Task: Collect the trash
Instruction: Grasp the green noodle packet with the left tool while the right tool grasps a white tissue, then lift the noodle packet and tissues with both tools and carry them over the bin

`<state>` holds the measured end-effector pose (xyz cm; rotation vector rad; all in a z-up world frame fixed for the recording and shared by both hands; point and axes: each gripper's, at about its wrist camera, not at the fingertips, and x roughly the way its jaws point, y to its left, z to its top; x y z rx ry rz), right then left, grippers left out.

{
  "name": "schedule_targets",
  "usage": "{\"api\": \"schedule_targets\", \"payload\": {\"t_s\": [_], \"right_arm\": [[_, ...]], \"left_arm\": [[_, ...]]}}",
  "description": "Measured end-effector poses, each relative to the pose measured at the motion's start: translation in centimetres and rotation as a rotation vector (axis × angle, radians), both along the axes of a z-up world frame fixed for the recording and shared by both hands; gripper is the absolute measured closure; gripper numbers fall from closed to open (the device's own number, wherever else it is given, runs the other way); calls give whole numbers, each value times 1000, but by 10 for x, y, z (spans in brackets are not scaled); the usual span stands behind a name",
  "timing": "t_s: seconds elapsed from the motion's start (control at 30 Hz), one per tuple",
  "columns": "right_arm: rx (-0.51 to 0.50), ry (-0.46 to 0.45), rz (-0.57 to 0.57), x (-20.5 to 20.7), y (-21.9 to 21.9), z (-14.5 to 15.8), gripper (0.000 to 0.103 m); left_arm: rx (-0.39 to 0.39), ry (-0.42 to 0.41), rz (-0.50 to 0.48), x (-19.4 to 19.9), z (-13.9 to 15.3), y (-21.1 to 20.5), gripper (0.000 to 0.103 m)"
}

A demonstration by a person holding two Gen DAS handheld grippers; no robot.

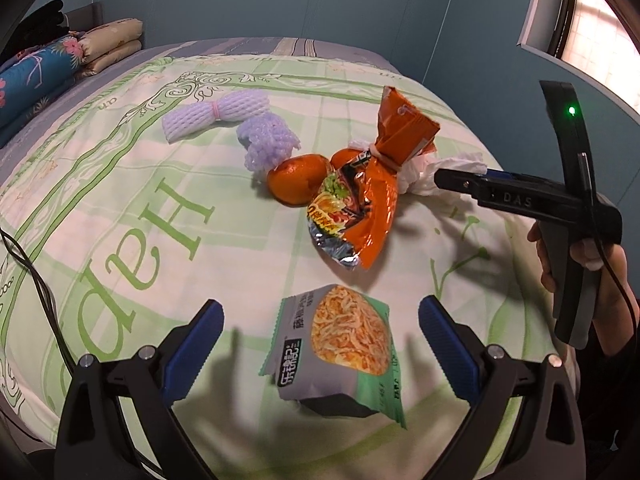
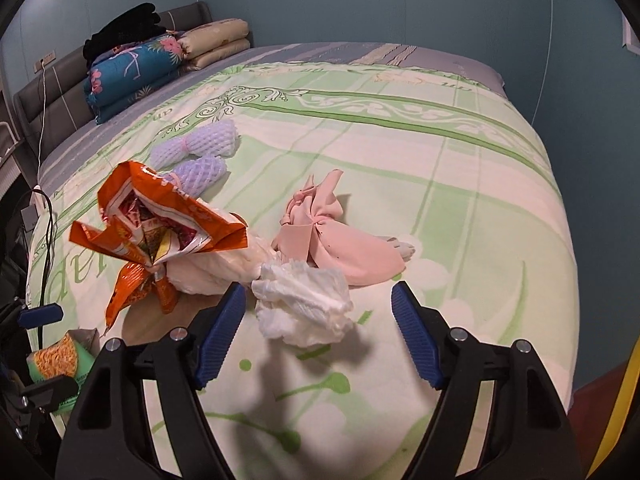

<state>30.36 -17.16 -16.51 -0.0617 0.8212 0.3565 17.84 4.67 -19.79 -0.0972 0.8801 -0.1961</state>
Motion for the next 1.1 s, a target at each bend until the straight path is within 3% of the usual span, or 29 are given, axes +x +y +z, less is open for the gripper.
{"api": "schedule_targets", "payload": {"t_s": [0.2,0.33,0.4,0.63,0.83,1.1], "right_arm": [[3,18,9,8,3,-9,45],[6,25,20,11,5,-11,57],[7,20,16,9,6,-10,62],[6,6,17,6,7,-8,82],[16,-13,11,0,5,-2,88],[108,-33,-7,-13,-14,19,89]], "left_arm": [[53,12,-24,1,-5,-10,22],[89,39,-42,4,-12,-17,33],[90,51,-48,4,-15,-18,40],[75,52,-32,5,-15,-13,50],[31,54,-21,7,-13,-6,56],[-34,20,-30,3,-4,-2,60]]}}
